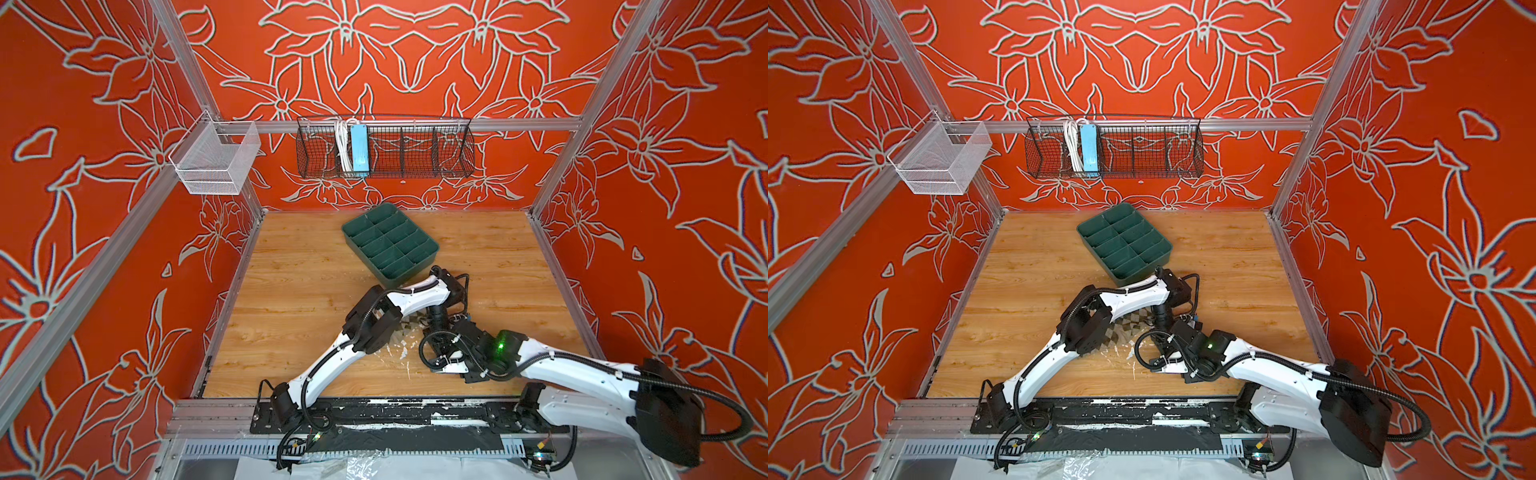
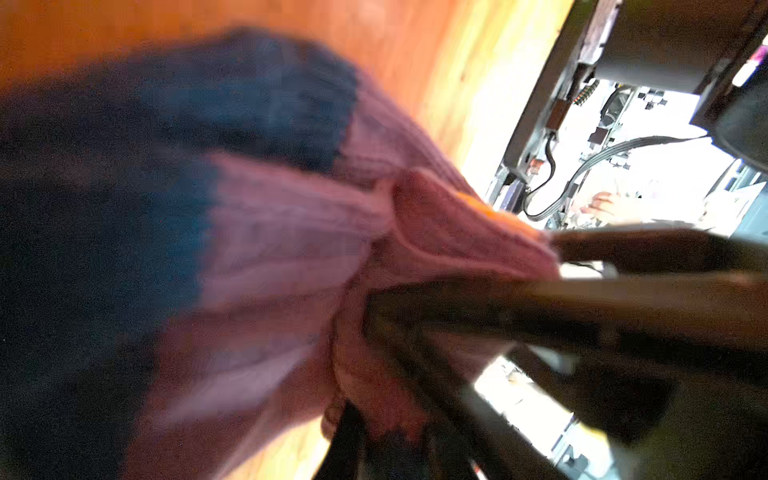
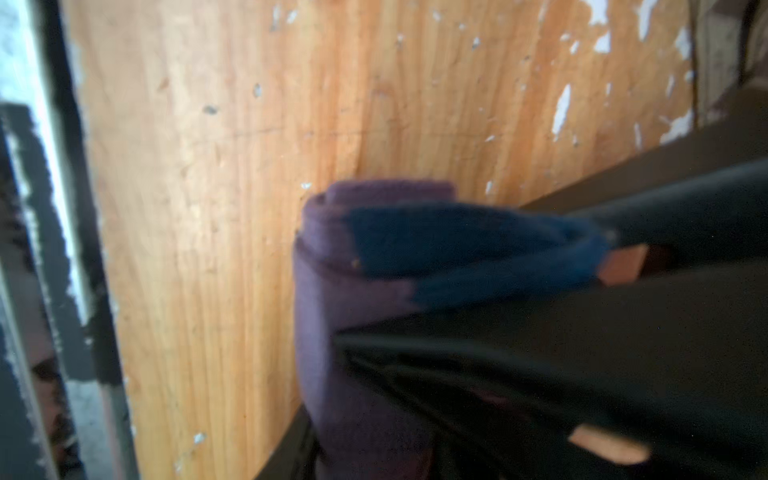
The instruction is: Roll the socks
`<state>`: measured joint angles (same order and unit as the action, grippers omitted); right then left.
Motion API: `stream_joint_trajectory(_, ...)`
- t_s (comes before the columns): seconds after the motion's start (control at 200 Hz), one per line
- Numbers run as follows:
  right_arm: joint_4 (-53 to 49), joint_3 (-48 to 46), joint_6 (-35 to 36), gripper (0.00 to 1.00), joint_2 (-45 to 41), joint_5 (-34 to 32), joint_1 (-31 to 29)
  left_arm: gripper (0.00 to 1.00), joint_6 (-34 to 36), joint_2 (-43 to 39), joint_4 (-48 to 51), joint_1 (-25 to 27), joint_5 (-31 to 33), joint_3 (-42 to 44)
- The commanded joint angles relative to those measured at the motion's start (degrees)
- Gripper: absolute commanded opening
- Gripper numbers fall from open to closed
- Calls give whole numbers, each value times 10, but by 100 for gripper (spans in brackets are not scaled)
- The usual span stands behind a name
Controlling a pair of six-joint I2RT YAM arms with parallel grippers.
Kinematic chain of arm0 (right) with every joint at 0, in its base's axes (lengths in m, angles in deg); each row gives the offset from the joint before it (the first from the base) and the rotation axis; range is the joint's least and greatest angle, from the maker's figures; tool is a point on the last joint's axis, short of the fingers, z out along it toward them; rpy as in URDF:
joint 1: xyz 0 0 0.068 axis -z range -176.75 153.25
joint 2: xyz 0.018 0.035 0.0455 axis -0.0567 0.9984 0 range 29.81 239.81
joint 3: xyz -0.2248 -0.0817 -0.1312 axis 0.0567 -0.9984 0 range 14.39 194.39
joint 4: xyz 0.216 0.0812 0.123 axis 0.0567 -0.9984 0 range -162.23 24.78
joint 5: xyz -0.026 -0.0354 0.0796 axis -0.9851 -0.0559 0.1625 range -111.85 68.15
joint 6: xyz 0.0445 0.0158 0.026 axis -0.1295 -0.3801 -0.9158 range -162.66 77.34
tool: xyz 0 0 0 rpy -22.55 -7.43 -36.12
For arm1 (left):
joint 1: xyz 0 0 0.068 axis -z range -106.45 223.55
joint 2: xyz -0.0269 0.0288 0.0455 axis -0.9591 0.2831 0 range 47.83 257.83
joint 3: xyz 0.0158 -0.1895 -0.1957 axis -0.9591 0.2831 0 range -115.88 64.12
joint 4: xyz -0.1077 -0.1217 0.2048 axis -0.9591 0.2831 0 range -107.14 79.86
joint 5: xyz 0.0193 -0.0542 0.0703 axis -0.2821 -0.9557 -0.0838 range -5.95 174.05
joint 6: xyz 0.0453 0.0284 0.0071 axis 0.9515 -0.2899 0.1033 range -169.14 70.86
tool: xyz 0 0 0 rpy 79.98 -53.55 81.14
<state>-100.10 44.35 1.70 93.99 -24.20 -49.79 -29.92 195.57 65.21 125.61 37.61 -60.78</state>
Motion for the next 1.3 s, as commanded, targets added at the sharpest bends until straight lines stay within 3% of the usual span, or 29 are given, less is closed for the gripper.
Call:
stream_joint_trajectory(0.0, 12, -3, -32, 10, 37, -7, -12, 28, -3, 0, -109, -3, 84, 41)
stream_joint_trajectory(0.055, 9, 0, -41, 0, 43, 2, -14, 37, -18, -30, -147, -7, 93, 74)
stream_joint_trajectory(0.27, 8, 3, -50, 0, 50, 13, -16, 54, -78, -208, -327, -56, 105, 253)
stream_joint_trajectory(0.365, 8, 5, -43, 0, 53, 21, -16, 55, -103, -319, -413, -84, 145, 343)
stream_joint_trajectory(0.485, 17, 5, -30, 0, 47, 60, -15, 58, -135, -487, -526, -120, 260, 465)
stream_joint_trajectory(0.6, 45, 6, -16, 0, 53, 85, -13, 76, -138, -660, -612, -147, 414, 572)
stream_joint_trajectory(0.666, 52, 18, -14, 0, 62, 115, -7, 86, -132, -755, -671, -166, 463, 633)
stream_joint_trajectory(0.711, 52, 29, -15, 0, 70, 146, 1, 100, -139, -815, -705, -183, 497, 669)
stream_joint_trajectory(0.736, 51, 36, -16, 0, 76, 164, 6, 98, -144, -846, -717, -193, 508, 685)
stream_joint_trajectory(0.886, 26, 99, -33, 0, 140, 261, 42, 98, -90, -991, -719, -225, 487, 738)
stream_joint_trajectory(1.006, -31, 157, -26, 0, 217, 305, 67, 97, 42, -1038, -592, -224, 300, 716)
stream_joint_trajectory(1.056, -52, 176, -21, 0, 244, 326, 82, 99, 75, -1049, -565, -210, 273, 719)
stream_joint_trajectory(1.106, -68, 190, -17, 0, 264, 346, 95, 99, 113, -1056, -544, -168, 293, 723)
stream_joint_trajectory(1.211, -80, 207, -3, 0, 295, 371, 129, 99, 199, -1049, -535, -34, 435, 748)
stream_joint_trajectory(1.296, -78, 214, 7, 0, 317, 369, 149, 98, 257, -1027, -587, 70, 544, 803)
